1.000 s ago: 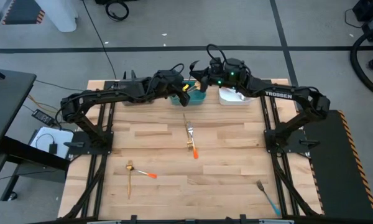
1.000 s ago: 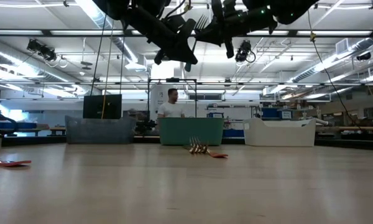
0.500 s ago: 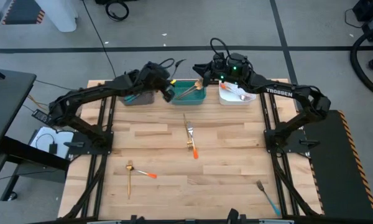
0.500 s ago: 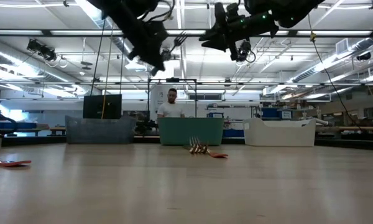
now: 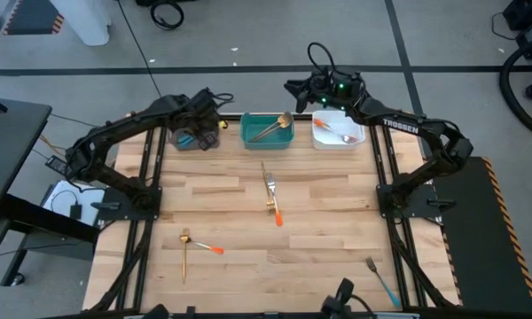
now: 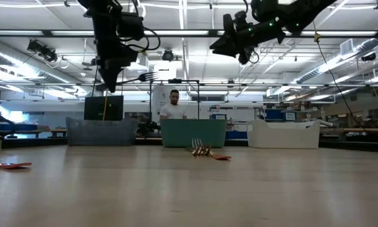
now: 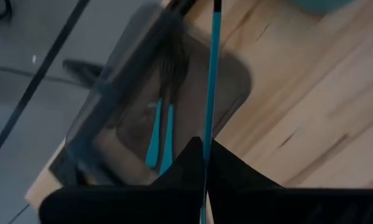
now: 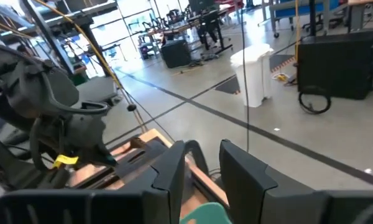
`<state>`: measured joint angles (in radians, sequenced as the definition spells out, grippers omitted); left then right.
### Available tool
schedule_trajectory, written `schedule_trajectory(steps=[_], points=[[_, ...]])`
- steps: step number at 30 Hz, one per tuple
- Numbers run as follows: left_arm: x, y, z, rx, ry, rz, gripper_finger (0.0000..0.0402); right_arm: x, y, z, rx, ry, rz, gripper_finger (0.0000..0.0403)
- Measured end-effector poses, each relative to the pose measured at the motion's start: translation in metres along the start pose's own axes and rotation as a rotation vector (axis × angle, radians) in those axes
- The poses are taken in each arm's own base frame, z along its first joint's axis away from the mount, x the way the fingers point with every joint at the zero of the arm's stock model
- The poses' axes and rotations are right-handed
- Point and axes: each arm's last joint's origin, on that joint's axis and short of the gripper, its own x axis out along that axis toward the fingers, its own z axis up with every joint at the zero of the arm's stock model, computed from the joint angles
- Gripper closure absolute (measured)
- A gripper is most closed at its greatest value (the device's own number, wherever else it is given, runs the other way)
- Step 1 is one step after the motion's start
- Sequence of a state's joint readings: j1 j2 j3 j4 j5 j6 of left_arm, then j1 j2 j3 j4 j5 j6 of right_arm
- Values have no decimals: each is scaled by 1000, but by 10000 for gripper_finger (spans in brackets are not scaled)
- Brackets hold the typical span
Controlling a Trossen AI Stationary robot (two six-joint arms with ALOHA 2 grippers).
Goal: Sort silverware by color (type)
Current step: Put the blue fork into the black bin
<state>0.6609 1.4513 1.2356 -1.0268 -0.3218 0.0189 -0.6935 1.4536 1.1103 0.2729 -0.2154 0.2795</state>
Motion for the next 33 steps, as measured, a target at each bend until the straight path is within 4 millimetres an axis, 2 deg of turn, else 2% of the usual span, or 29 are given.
schedule_trajectory(steps=[7, 10, 13, 21, 33], points=[[11, 20, -9, -13, 95, 21, 389, -1, -6, 0, -50, 9, -19, 295], [23, 26, -19, 2, 153, 24, 389, -1, -7, -2, -70, 27, -25, 295], [36, 25, -27, 35, 181, 23, 389, -1, -7, -4, -93, 50, -30, 296], [66, 23, -34, 86, 108, 33, 389, -1, -8, -5, -111, 56, -44, 296], [92, 48, -51, 46, 106, 74, 379, -1, -8, -4, -111, 56, -47, 296]])
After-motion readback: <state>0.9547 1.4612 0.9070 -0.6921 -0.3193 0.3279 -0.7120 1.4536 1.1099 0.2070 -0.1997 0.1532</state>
